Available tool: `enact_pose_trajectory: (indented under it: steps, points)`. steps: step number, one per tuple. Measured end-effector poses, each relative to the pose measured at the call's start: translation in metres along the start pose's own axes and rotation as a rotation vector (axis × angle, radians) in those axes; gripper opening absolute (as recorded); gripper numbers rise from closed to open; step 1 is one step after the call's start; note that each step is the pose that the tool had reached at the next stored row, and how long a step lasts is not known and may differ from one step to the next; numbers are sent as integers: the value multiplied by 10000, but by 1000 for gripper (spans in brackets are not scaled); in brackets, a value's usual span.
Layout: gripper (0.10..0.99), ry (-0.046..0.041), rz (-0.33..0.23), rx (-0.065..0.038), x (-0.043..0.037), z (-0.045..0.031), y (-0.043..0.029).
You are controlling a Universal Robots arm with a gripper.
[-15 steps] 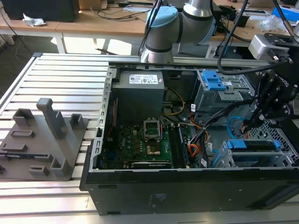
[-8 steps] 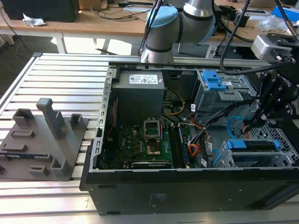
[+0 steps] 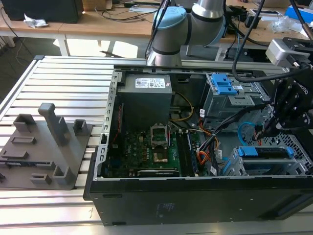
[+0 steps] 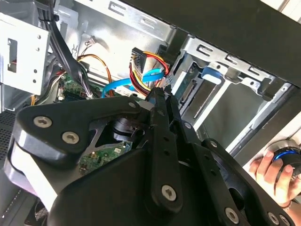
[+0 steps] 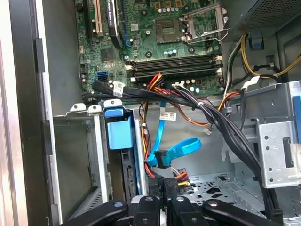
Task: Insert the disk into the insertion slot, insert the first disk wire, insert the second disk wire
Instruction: 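Insert the first disk wire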
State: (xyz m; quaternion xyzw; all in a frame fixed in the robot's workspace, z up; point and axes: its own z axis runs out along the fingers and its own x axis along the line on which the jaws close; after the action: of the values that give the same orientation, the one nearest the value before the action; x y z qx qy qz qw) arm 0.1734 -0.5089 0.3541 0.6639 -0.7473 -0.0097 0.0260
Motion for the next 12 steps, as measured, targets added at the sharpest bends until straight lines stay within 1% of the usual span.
enact_pose_trajectory:
  steps: [3, 4, 10, 12]
  points:
    - [161, 0, 0, 0, 59, 1, -7]
    - [161, -1, 0, 0, 92, 3, -11]
    - [161, 0, 0, 0, 165, 4, -20]
    - [161, 0, 0, 0, 211, 6, -25]
